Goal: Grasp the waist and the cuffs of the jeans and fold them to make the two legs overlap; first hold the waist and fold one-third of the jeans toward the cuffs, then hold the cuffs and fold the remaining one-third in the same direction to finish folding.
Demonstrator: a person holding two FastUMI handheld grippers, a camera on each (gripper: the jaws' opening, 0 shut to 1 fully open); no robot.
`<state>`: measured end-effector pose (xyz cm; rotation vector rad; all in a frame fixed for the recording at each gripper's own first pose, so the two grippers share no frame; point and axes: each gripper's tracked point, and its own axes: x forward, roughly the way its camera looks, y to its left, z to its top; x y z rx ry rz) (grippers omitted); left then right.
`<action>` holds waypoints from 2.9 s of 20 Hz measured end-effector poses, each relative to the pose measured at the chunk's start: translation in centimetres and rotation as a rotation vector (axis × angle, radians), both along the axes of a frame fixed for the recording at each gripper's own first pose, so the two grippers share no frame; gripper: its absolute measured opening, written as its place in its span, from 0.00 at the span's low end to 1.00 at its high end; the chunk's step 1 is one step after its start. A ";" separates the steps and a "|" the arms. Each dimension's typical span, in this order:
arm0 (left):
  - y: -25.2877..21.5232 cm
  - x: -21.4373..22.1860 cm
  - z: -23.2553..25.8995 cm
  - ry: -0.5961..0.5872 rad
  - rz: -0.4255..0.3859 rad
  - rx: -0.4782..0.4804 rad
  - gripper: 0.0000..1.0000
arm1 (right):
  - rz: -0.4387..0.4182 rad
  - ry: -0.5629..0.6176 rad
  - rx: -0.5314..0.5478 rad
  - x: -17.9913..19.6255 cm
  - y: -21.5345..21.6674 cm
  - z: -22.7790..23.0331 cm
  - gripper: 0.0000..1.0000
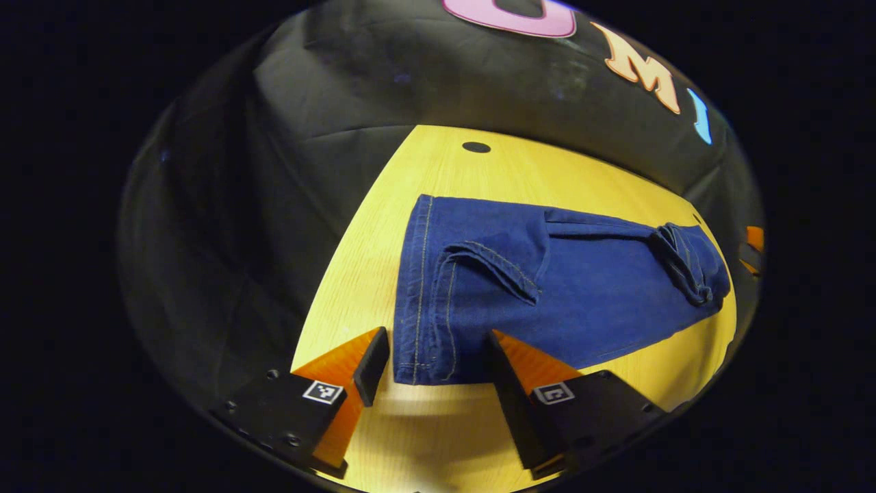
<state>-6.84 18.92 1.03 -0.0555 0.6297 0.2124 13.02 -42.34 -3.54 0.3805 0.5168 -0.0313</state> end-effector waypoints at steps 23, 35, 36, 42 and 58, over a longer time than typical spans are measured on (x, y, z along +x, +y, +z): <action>-12.4 4.2 15.4 -0.292 -0.098 -0.388 0.00 | -0.205 -0.102 0.033 -5.9 -13.1 4.9 0.98; -37.3 12.7 22.0 -0.305 -0.347 -0.233 0.00 | -0.138 -0.116 0.078 -7.1 -26.8 7.1 0.97; -39.4 13.3 21.9 -0.295 -0.377 -0.225 0.00 | -0.137 -0.115 0.075 -7.2 -27.4 6.9 0.97; -48.7 14.5 16.9 -0.163 -0.509 -0.135 0.00 | -0.090 -0.075 0.028 -8.5 -28.5 5.5 0.98; -55.7 8.4 1.4 0.034 -0.630 0.096 0.11 | -0.041 -0.017 -0.020 -9.8 -27.9 3.1 0.98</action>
